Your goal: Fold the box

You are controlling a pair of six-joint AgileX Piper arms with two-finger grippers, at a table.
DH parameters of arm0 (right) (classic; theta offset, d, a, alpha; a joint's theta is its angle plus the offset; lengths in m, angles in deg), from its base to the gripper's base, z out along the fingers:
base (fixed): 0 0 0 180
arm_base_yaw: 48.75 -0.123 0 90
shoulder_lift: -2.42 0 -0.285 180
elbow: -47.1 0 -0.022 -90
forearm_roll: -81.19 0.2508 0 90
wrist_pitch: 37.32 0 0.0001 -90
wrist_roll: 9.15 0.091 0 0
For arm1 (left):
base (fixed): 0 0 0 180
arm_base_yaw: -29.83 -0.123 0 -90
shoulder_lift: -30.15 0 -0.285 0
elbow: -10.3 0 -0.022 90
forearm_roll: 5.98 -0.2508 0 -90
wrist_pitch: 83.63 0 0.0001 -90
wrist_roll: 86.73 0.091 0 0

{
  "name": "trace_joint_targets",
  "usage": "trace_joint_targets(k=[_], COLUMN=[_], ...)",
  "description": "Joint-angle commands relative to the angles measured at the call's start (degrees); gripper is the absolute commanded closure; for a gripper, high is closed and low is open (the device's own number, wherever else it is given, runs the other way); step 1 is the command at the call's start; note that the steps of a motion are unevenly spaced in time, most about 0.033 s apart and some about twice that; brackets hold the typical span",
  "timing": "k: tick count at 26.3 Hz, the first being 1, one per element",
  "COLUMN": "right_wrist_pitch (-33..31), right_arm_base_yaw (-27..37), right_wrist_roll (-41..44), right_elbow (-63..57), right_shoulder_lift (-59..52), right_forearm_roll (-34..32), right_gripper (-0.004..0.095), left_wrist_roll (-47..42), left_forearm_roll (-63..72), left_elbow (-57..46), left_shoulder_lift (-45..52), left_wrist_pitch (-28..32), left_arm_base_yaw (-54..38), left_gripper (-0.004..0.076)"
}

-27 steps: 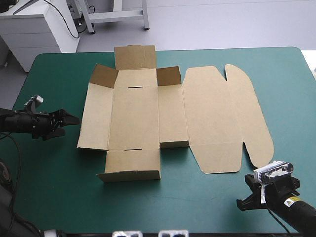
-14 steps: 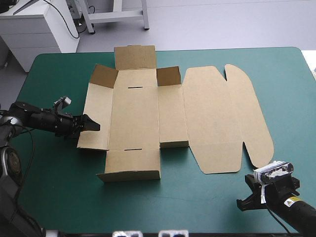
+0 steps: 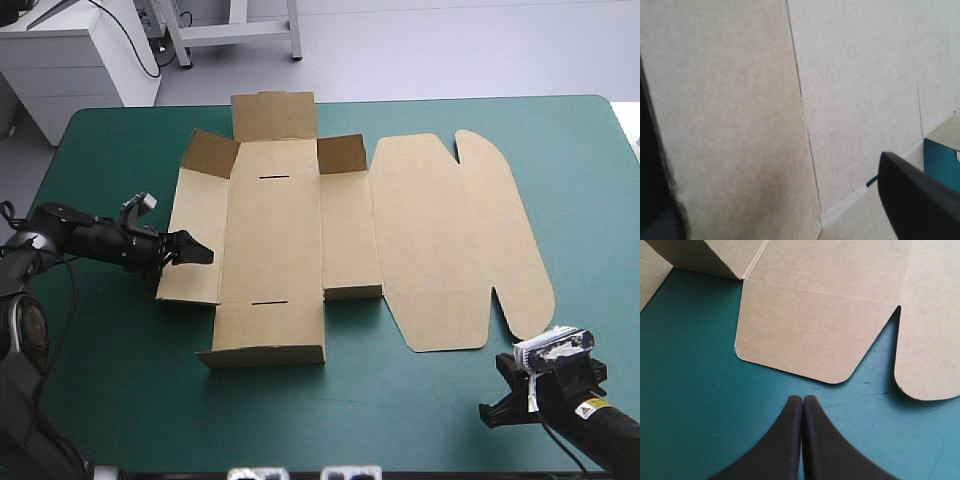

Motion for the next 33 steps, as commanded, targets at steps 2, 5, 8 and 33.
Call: trace_joint_targets(k=[2,5,8,33], right_wrist_pitch=[2.84,2.84,2.84,3.55], right_arm_base_yaw=[0.11,0.11,0.11,0.11], right_wrist_roll=[-0.22,-0.22,-0.22,-0.22], right_elbow=[1.5,1.5,1.5,1.03], right_shoulder_lift=[0.47,0.47,0.47,0.47], right_forearm_roll=[1.99,2.09,2.09,2.83], right_gripper=[0.0922,0.0922,0.0922,0.0922], left_wrist_roll=[-0.4,-0.53,-0.26,-10.91], left_forearm_roll=[2.41,2.69,5.26,-17.46], left_elbow=[1.15,1.15,1.15,11.35], left_shoulder_lift=[1.34,1.34,1.34,3.77], left_wrist_pitch=[-3.61,-2.95,-2.47,0.02], left_arm_base_yaw=[0.48,0.48,0.48,14.51], left_gripper=[0.0253,0.0555,0.0731,0.0732])
